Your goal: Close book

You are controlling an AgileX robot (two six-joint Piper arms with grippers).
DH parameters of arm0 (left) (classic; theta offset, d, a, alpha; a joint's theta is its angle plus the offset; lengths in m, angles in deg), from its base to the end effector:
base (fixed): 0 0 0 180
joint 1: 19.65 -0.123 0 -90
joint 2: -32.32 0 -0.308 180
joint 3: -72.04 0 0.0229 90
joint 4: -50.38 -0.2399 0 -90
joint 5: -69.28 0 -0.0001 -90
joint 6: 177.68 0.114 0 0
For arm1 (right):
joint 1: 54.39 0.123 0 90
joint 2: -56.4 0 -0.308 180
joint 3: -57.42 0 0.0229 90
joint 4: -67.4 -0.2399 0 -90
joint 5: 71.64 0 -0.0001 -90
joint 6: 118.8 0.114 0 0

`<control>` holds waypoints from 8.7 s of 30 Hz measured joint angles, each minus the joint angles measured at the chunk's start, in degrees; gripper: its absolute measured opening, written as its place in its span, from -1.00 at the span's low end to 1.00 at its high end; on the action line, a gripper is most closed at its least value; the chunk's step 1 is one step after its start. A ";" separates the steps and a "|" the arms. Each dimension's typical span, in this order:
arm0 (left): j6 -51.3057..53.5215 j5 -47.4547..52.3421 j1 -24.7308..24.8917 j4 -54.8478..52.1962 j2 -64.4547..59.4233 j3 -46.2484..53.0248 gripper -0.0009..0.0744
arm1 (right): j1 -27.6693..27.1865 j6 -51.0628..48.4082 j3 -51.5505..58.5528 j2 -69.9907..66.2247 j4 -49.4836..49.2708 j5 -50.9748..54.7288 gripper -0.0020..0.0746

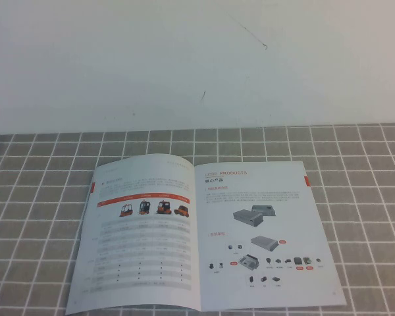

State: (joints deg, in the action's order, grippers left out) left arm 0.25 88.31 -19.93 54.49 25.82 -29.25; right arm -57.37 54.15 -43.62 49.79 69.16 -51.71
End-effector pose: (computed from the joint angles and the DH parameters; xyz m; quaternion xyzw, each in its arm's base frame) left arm 0.0416 -0.0025 0.1727 -0.0357 0.7882 -0.0396 0.6131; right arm 0.0412 -0.0033 0.1693 -0.0366 0.7951 -0.0658 0.6018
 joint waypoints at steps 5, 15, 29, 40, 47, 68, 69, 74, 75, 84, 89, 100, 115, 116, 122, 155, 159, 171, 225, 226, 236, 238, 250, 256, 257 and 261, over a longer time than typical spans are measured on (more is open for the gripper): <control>0.00 0.00 0.00 0.00 0.00 0.00 -0.99 | 0.00 0.00 0.00 0.00 0.00 0.00 -0.95; 0.79 0.00 0.00 0.00 0.00 0.00 -0.99 | 0.00 0.00 0.00 0.00 0.00 0.00 -0.95; 1.11 0.00 0.00 0.00 0.00 0.00 -0.99 | 0.00 0.00 0.00 0.00 0.00 0.00 -0.95; 1.11 0.00 0.00 0.00 0.00 0.00 -0.99 | 0.00 0.00 0.00 0.00 0.00 0.00 -0.95; 1.11 0.00 0.00 0.00 0.00 0.00 -0.99 | 0.00 0.00 0.00 0.00 0.00 0.00 -0.95; 1.11 0.00 0.00 0.00 0.00 0.00 -0.98 | 0.00 0.00 0.00 0.00 0.00 0.00 -0.95; 1.11 0.00 0.00 0.00 0.00 0.00 -0.99 | 0.00 0.00 0.00 0.00 0.00 0.00 -0.95; 1.11 0.00 0.00 0.00 0.00 0.00 -0.99 | 0.00 0.00 0.00 0.00 0.00 0.00 -0.95; 1.11 0.00 0.00 0.00 0.00 0.00 -0.99 | 0.00 0.00 0.00 0.00 0.00 0.00 -0.95; 1.31 0.00 0.00 0.00 0.13 0.00 -0.99 | 0.00 0.00 0.00 0.00 -0.08 0.00 -0.95; 1.39 0.00 0.00 0.00 0.13 0.00 -0.99 | 0.00 0.00 0.00 0.00 -0.08 0.00 -0.95; 4.30 -7.14 0.00 -0.83 0.13 0.39 -0.99 | 0.00 0.00 0.50 0.00 -0.08 -5.98 -0.95; 4.44 -55.63 0.00 -0.83 0.13 0.39 -0.99 | 0.00 0.00 0.50 0.00 -0.21 -39.41 -0.95; 4.44 -56.77 0.00 -0.83 0.13 0.39 -0.99 | 0.00 0.00 0.50 0.00 -0.50 -40.04 -0.95; 4.53 -59.04 0.00 0.15 0.13 0.39 -0.99 | 0.00 0.00 0.50 0.00 -1.14 -41.08 -0.95; 10.98 0.26 -0.04 5.30 -32.13 -35.64 -0.99 | 0.00 -16.46 -37.10 -30.45 -17.66 13.30 -0.95; 10.35 0.34 -0.04 11.88 -39.11 -35.64 -0.99 | 0.00 -29.41 -37.87 -41.22 -28.16 14.21 -0.95; 20.10 9.33 -0.04 22.80 -64.35 -36.98 -0.99 | 1.81 -55.89 -45.82 -73.83 -53.90 18.84 -0.95; 28.51 -3.58 -0.43 35.47 -102.01 -49.00 -0.99 | 16.69 -58.63 -57.82 -112.87 -56.44 7.75 -0.95; 28.51 -3.16 -0.56 36.28 -102.01 -49.00 -0.99 | 16.69 -58.63 -57.82 -112.87 -56.44 7.75 -0.95; 35.82 5.76 -0.56 49.61 -102.71 -49.23 -0.99 | 16.69 -58.63 -57.82 -112.89 -56.76 7.75 -0.95; 41.23 9.02 -0.56 55.01 -103.05 -49.23 -0.99 | 16.69 -58.63 -57.82 -112.89 -56.76 7.75 -0.95; 69.78 38.00 -0.46 91.69 -103.19 -50.56 -0.99 | 16.69 -58.63 -57.82 -113.21 -60.32 7.75 -0.95; 70.08 45.71 -0.46 92.69 -103.19 -51.47 -0.99 | 16.69 -58.63 -57.82 -112.99 -60.26 7.39 -0.95; 70.05 45.98 -0.46 92.69 -103.06 -51.47 -0.99 | 16.69 -58.63 -57.82 -112.76 -59.80 7.12 -0.95; 70.87 46.06 -0.46 92.69 -100.44 -51.49 -0.98 | 16.82 -57.76 -57.19 -108.79 -53.83 5.59 -0.95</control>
State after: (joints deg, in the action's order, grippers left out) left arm 71.13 134.37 -20.39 147.17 -74.63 -80.74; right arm -40.55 -3.61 -100.82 -58.99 15.33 -46.12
